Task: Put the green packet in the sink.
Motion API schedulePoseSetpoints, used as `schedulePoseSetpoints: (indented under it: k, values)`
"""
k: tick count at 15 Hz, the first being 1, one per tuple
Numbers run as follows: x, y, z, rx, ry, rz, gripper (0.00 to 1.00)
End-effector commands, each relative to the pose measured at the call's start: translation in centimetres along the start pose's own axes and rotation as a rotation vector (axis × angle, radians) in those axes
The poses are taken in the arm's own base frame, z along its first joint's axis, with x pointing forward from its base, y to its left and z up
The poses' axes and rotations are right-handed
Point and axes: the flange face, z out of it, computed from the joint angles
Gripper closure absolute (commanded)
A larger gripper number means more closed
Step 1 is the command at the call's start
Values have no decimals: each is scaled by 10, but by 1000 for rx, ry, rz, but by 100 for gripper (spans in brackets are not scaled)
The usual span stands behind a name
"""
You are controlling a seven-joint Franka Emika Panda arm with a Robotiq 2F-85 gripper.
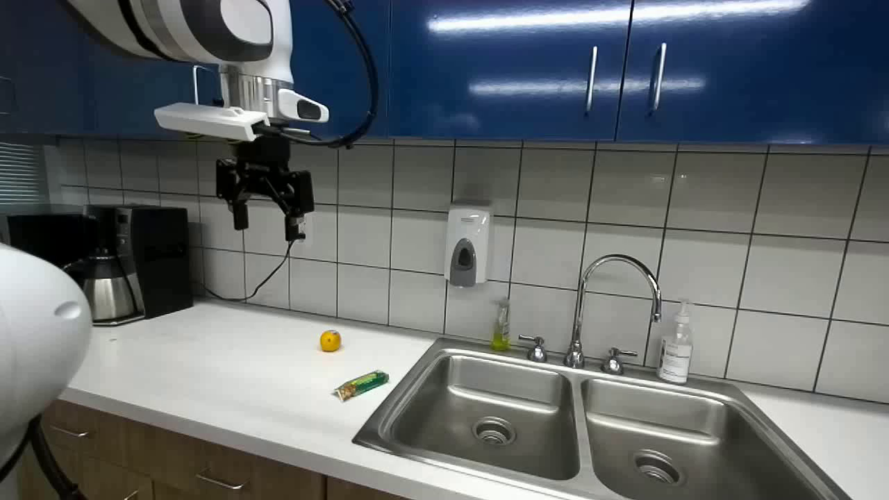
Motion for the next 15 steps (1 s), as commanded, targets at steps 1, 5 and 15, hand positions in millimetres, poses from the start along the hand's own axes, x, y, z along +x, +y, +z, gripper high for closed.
schedulePoseSetpoints:
  k: [1,5,15]
  values:
    - [0,0,-1,0,-2,0,0]
    - [10,2,19,-16,6,10,0]
    - [59,-2,133,-55,-15,10,0]
